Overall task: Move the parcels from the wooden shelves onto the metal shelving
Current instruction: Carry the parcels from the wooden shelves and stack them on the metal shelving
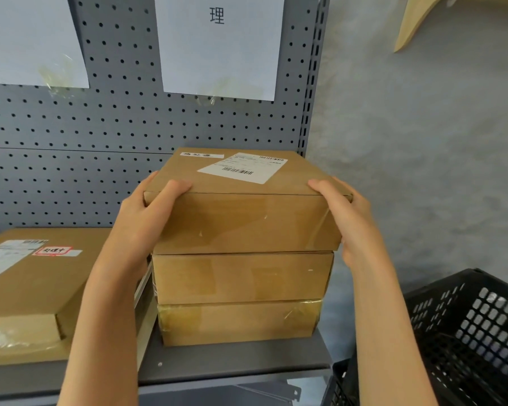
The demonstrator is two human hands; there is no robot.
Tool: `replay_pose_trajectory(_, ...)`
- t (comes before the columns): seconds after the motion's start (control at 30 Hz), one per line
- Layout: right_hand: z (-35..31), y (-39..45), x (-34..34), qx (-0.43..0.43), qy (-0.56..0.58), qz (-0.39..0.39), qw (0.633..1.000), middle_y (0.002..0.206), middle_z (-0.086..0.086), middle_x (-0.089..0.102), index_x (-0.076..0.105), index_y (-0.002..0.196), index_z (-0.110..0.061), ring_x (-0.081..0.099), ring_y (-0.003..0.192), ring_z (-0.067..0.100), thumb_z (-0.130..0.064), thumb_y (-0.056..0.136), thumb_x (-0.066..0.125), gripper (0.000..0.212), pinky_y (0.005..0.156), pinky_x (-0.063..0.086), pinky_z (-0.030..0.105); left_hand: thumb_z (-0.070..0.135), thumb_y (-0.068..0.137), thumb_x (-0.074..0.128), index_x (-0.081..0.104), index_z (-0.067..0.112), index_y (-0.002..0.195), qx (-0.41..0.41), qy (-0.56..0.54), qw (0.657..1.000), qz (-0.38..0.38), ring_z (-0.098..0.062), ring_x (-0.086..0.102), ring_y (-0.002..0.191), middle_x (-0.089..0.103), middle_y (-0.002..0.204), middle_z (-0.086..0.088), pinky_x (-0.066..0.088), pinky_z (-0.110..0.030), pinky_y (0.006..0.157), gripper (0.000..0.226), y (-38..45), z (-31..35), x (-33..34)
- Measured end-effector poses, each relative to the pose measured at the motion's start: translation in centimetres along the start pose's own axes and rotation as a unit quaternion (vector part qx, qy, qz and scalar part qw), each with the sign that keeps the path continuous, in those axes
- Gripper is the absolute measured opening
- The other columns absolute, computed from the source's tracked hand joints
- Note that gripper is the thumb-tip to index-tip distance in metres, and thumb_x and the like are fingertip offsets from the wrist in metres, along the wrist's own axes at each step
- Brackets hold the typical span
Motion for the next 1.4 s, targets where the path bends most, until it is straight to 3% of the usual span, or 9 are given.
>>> replay_pose_trajectory(0.17, -0.2, -0.4, 0.5, -0.001, -0.014, 0.008, 1.0, 0.112, -0.014, 0.056, 0.05, 0.132, -0.029, 0.053, 0.093, 0.0, -0.044, 0.08, 0.071, 0.058, 0.069, 0.042, 0.022, 0.054, 0.079, 0.063, 0.05, 0.03, 0.13, 0.002, 0.019, 1.0, 0.011, -0.015, 0.057, 0.101, 0.057, 0.117, 0.003, 0.042, -0.027, 0.068, 0.058, -0.2, 0.2, 0.0)
replay_pose_trajectory(0.23, -0.4, -1.0, 0.6, -0.008, -0.013, 0.014, 1.0, 0.123, -0.011, 0.053, 0.045, 0.137, -0.029, 0.053, 0.104, 0.006, -0.046, 0.079, 0.071, 0.066, 0.081, 0.044, 0.025, 0.063, 0.071, 0.064, 0.05, 0.032, 0.131, 0.012, 0.028, 0.999, 0.035, -0.017, 0.055, 0.109, 0.053, 0.127, 0.001, 0.047, -0.033, 0.082, 0.069, -0.7, 0.3, -0.1)
replay_pose_trajectory(0.33, -0.5, -2.3, 0.5, -0.056, -0.028, 0.03, 0.998, 0.135, -0.013, 0.043, 0.04, 0.141, -0.032, 0.042, 0.119, 0.006, -0.046, 0.079, 0.073, 0.072, 0.092, 0.039, 0.026, 0.063, 0.074, 0.062, 0.047, 0.034, 0.135, 0.073, 0.049, 0.993, 0.084, -0.017, 0.049, 0.12, 0.049, 0.134, 0.0, 0.041, -0.04, 0.101, 0.069, -2.2, 0.8, -0.2)
replay_pose_trajectory(0.5, 0.1, -6.1, 0.0, -0.146, -0.072, 0.057, 0.985, 0.146, -0.011, 0.039, 0.037, 0.144, -0.03, 0.034, 0.135, 0.007, -0.039, 0.081, 0.073, 0.073, 0.111, 0.034, 0.034, 0.047, 0.088, 0.06, 0.04, 0.026, 0.141, 0.206, 0.158, 0.954, 0.151, -0.014, 0.043, 0.128, 0.046, 0.14, 0.003, 0.036, -0.037, 0.104, 0.06, -6.9, 1.3, -1.1)
replay_pose_trajectory(0.67, 2.7, -11.9, -0.2, -0.24, -0.199, 0.069, 0.948, 0.144, -0.009, 0.04, 0.043, 0.138, -0.031, 0.031, 0.136, 0.007, -0.035, 0.085, 0.07, 0.06, 0.109, 0.027, 0.026, 0.037, 0.088, 0.063, 0.052, 0.018, 0.132, 0.278, 0.33, 0.884, 0.181, -0.025, 0.051, 0.113, 0.058, 0.124, -0.006, 0.03, -0.024, 0.084, 0.048, -11.8, -0.9, -2.1)
replay_pose_trajectory(0.73, 4.5, -14.0, -0.4, -0.27, -0.259, 0.068, 0.925, 0.143, -0.001, 0.043, 0.047, 0.137, -0.025, 0.035, 0.134, 0.014, -0.033, 0.086, 0.068, 0.056, 0.107, 0.029, 0.026, 0.032, 0.087, 0.065, 0.059, 0.015, 0.124, 0.284, 0.377, 0.865, 0.168, -0.03, 0.055, 0.102, 0.063, 0.113, -0.008, 0.035, -0.028, 0.078, 0.041, -13.9, -2.6, -2.5)
replay_pose_trajectory(0.83, 7.5, -16.9, -0.6, -0.283, -0.394, 0.04, 0.874, 0.141, 0.006, 0.045, 0.053, 0.133, -0.019, 0.039, 0.129, 0.026, -0.033, 0.087, 0.066, 0.05, 0.108, 0.031, 0.04, 0.031, 0.086, 0.066, 0.064, 0.01, 0.116, 0.287, 0.445, 0.836, 0.145, -0.035, 0.057, 0.094, 0.065, 0.107, -0.011, 0.044, -0.041, 0.074, 0.036, -17.2, -5.2, -3.7)
replay_pose_trajectory(0.97, 11.1, -20.5, -0.2, -0.286, -0.462, -0.001, 0.84, 0.134, 0.013, 0.052, 0.058, 0.127, -0.013, 0.046, 0.122, 0.036, -0.031, 0.085, 0.068, 0.046, 0.102, 0.037, 0.048, 0.033, 0.084, 0.063, 0.067, 0.009, 0.11, 0.243, 0.508, 0.815, 0.135, -0.037, 0.06, 0.086, 0.067, 0.099, -0.012, 0.047, -0.042, 0.072, 0.036, -21.4, -8.3, -7.0)
replay_pose_trajectory(1.4, 14.5, -30.9, 10.0, -0.28, -0.416, -0.137, 0.854, 0.128, 0.012, 0.057, 0.061, 0.124, -0.011, 0.048, 0.121, 0.033, -0.029, 0.085, 0.07, 0.045, 0.104, 0.032, 0.043, 0.027, 0.084, 0.071, 0.068, 0.009, 0.107, 0.136, 0.575, 0.782, 0.2, -0.033, 0.062, 0.084, 0.069, 0.097, -0.011, 0.049, -0.043, 0.072, 0.03, -29.7, -8.6, -22.3)
Point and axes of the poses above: each hand's wrist, its own y-axis towards the middle knuckle, its own x-axis out of the palm, z = x × y, the point moved 3 cm from there along y, towards the middle knuckle
